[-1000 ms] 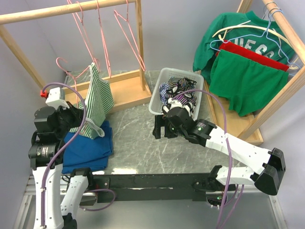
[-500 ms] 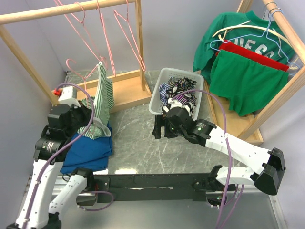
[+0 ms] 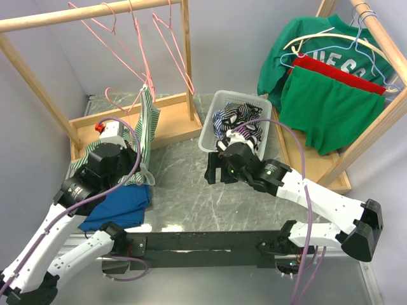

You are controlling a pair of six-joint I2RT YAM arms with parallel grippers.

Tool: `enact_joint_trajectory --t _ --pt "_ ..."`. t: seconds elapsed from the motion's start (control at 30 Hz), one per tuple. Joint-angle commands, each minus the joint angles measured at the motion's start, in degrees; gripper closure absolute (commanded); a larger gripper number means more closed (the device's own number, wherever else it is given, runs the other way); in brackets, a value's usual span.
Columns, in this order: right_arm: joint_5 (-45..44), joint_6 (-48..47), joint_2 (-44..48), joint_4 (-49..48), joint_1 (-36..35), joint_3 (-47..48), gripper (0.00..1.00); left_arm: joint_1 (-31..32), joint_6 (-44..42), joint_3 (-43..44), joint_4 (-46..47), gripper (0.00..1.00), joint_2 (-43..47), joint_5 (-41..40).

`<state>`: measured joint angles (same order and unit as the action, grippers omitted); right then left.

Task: Remove the tank top from the hanger
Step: Pick up the hanger from the clothesline.

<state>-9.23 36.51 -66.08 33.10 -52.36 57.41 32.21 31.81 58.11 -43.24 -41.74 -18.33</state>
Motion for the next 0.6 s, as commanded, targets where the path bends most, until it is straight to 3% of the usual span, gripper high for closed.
enact_joint_trajectory --t 0.0,0.23,0.57 --pt "-0.96 1.02 3.77 -3.13 0.41 -0.71 0.0 3.2 4.39 -0.97 -0.52 0.99 -0.27 -1.61" --pt "-0.87 0.75 2.1 -1.81 0.5 0.34 0.0 11.64 8.61 -1.16 -3.77 0.99 -1.33 -8.29" --pt "-0.7 1.02 2.01 -2.08 0.5 -0.02 0.0 19.29 10.55 -0.8 -4.91 0.99 -4.4 -8.11"
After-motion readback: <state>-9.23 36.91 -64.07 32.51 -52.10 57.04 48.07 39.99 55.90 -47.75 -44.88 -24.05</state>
